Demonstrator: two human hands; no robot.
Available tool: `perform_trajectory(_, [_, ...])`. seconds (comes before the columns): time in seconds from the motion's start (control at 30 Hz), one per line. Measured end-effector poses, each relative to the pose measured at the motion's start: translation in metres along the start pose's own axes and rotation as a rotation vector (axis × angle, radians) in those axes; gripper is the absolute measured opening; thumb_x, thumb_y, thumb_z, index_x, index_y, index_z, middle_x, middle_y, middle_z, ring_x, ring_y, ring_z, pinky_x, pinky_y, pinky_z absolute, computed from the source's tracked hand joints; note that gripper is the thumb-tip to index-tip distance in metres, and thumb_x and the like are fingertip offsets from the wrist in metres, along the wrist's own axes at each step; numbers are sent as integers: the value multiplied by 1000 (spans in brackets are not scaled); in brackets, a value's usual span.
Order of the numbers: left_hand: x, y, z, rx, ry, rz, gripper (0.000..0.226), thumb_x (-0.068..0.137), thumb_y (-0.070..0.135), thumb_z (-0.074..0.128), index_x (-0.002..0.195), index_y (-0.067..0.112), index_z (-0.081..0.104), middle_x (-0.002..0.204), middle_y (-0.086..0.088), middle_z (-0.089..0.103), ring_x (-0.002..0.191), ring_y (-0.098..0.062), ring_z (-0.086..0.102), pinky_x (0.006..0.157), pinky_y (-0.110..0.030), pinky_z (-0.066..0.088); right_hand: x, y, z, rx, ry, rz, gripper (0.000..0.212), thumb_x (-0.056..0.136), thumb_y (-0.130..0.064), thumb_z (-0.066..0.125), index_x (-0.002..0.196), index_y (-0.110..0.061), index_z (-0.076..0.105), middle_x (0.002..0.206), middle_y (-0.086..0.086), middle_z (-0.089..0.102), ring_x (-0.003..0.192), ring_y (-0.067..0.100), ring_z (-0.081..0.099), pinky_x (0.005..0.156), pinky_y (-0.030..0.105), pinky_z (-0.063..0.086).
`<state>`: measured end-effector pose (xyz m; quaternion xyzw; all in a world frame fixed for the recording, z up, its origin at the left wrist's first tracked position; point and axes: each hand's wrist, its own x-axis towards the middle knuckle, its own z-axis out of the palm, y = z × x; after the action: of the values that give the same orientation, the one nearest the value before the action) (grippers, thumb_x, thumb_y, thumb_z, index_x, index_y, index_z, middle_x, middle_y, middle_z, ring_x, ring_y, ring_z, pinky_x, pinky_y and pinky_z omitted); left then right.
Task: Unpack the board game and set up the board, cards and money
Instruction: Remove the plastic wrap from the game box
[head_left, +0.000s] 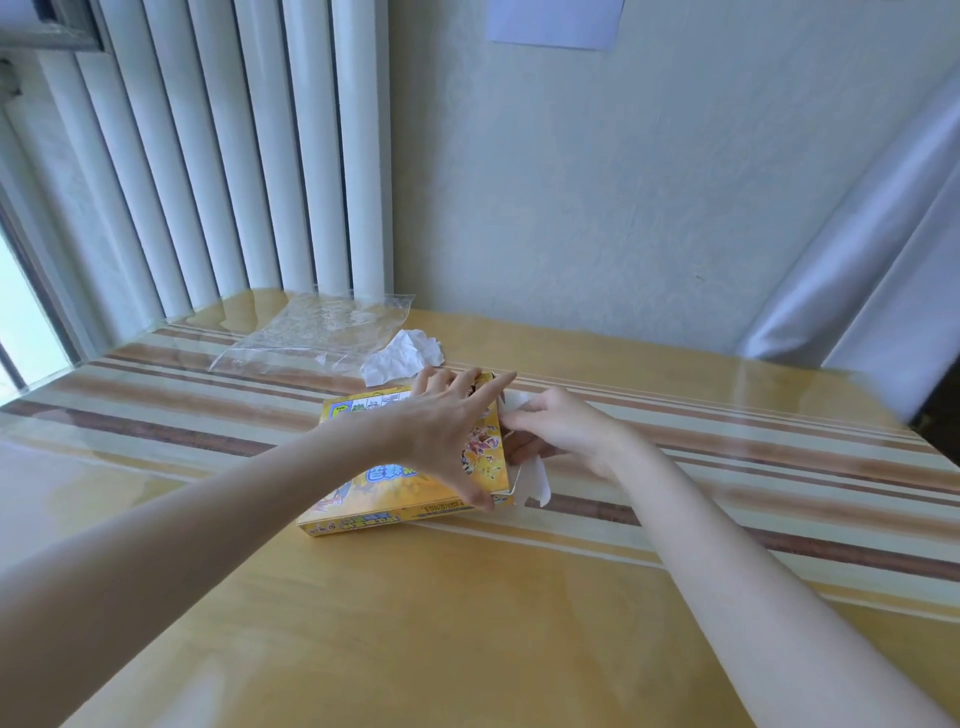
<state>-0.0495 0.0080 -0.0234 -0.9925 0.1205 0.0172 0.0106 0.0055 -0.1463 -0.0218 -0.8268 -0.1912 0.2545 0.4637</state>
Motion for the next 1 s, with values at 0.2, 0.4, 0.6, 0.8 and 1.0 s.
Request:
perform_trajectory(0.2, [-3,5,4,47,-14,26,137,54,70,72,145,28,-22,153,-12,4,139,-34,7,114,-46,4,3,18,4,167,-6,44,9,90,-15,58,93,-8,63,70,-1,56,59,11,49,68,25,44])
perform_trajectory(0.4, [-8,14,10,38,-44,61,137,56,70,72,145,26,-22,153,-13,6,138,-35,8,113,-43,2,4,32,8,167,-12,126,11,88,-19,62,80,-12,64,72,-1,54,60,13,44,71,27,40])
perform_trajectory(0.6, [-14,18,11,7,-90,48,137,57,68,73,143,28,-27,154,-16,-16,142,-36,-7,114,-45,-1,4,37,8,143,-93,172,26,87,-18,62,61,-16,62,65,-2,48,54,12,35,69,27,39])
perform_trajectory(0.8, [-9,16,9,-44,-138,-16,136,59,67,72,144,26,-25,156,-16,-5,142,-36,-5,114,-45,0,8,37,13,253,-108,183,11,86,-11,60,75,-14,60,67,0,48,54,11,40,58,23,36])
perform_trajectory(1.0, [-7,9,5,6,-151,-26,133,58,72,68,147,24,-17,156,-8,2,142,-32,2,116,-49,5,8,31,13,384,-121,205,3,87,-13,60,90,-12,61,77,6,58,68,18,56,59,28,43])
